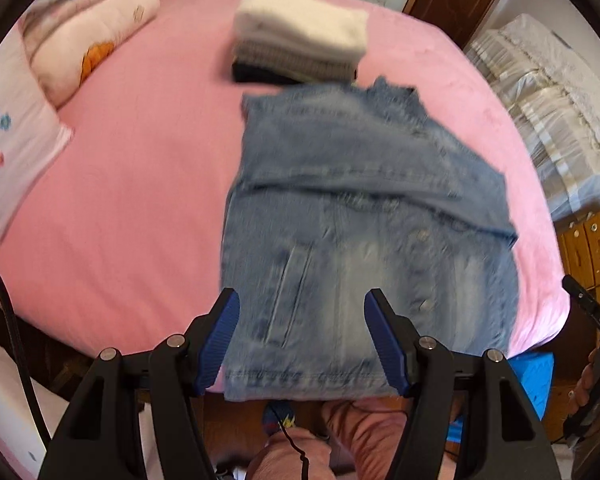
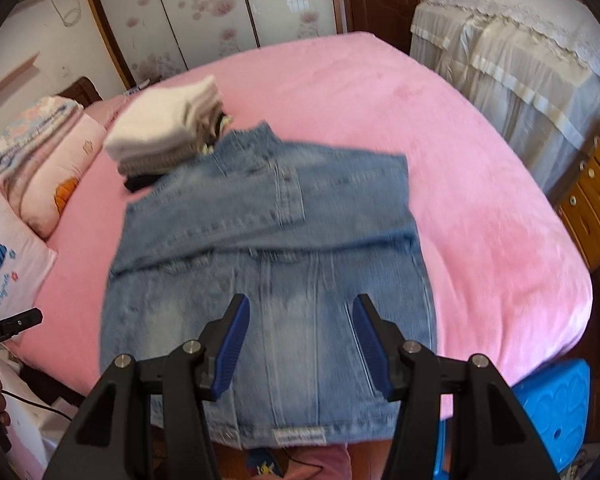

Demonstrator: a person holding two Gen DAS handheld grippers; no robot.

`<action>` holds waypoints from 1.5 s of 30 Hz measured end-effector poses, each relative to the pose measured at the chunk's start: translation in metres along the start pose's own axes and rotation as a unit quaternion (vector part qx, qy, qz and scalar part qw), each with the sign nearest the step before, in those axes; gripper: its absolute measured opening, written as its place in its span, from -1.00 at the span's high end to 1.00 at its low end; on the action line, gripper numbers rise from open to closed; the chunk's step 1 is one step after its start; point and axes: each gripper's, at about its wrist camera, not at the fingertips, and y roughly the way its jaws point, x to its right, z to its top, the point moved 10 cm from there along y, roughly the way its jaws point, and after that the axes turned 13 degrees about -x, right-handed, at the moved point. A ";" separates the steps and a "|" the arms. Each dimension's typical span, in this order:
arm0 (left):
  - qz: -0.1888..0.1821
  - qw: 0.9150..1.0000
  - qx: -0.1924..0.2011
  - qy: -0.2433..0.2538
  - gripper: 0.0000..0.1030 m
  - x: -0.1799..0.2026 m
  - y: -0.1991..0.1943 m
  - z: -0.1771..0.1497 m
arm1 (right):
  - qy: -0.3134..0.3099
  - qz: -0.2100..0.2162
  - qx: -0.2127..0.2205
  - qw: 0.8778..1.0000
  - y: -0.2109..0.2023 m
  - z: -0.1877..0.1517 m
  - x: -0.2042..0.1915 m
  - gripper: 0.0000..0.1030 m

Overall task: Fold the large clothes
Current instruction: 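Grasp the jacket side edge with both tools and fold it across the body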

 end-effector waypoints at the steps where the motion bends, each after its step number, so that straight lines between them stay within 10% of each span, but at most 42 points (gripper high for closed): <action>1: -0.005 1.000 -0.007 0.001 -0.23 -0.005 0.012 -0.010 | 0.001 -0.001 -0.004 1.000 0.007 -0.011 0.005 -0.05; 21: -0.038 0.994 -0.103 -0.007 -0.23 -0.053 0.158 -0.067 | -0.017 -0.016 -0.092 0.995 0.125 -0.103 0.138 -0.05; 45: -0.017 0.996 -0.078 -0.032 0.00 -0.071 0.166 -0.076 | -0.055 0.096 -0.113 0.987 0.158 -0.123 0.135 0.22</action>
